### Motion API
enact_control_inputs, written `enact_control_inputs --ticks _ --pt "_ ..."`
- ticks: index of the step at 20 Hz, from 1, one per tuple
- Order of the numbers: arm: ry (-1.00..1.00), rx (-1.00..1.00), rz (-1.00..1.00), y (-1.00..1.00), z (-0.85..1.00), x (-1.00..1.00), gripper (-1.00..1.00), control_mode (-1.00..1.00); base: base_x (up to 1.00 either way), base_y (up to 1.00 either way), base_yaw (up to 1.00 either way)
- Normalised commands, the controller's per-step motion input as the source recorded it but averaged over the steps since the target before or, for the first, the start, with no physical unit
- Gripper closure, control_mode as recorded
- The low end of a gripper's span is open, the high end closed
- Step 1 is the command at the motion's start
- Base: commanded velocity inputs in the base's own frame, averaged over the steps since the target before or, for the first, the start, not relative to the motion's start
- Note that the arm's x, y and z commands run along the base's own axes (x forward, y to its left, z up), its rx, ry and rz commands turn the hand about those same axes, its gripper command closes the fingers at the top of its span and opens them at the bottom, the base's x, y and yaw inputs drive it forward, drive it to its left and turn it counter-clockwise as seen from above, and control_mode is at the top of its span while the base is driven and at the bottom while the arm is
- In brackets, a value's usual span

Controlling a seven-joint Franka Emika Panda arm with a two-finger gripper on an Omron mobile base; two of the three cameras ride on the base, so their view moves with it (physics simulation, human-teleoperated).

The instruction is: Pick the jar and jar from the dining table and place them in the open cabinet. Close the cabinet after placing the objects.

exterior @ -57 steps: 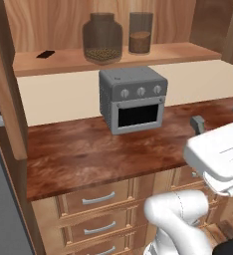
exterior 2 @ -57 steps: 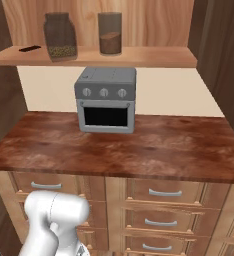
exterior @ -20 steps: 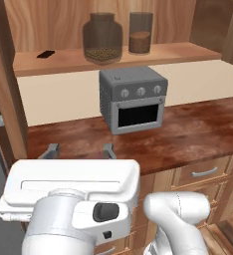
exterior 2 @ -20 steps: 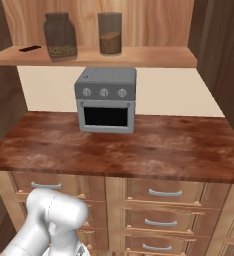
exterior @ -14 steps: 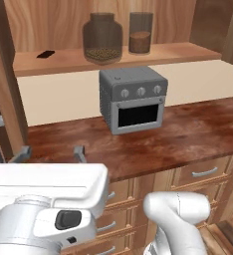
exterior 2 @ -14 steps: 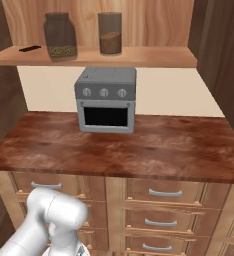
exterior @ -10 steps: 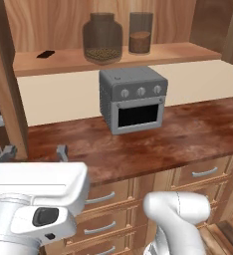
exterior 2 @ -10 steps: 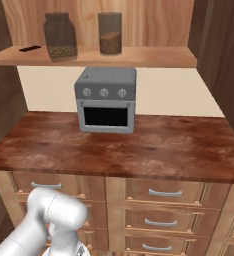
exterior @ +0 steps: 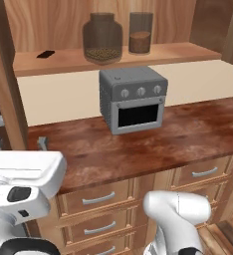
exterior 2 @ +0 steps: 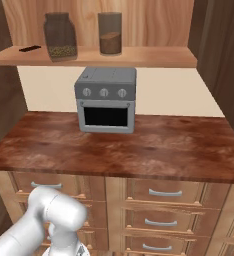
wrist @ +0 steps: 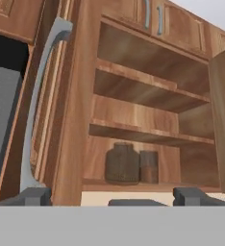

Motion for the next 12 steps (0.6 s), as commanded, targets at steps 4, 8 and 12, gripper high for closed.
enact_control_inputs --ticks 4,8,12 --pt "0.00 0.00 -0.02 0.53 -0.18 0.57 -1.00 -1.00 0.00 0.00 0.00" --pt "0.01 0.00 -0.05 0.73 -0.23 0.54 -1.00 -1.00 0.00 0.00 0.00" --pt "0.10 0.00 -0.03 0.85 -0.23 0.35 -1.00 -1.00 0.00 0.00 0.00"
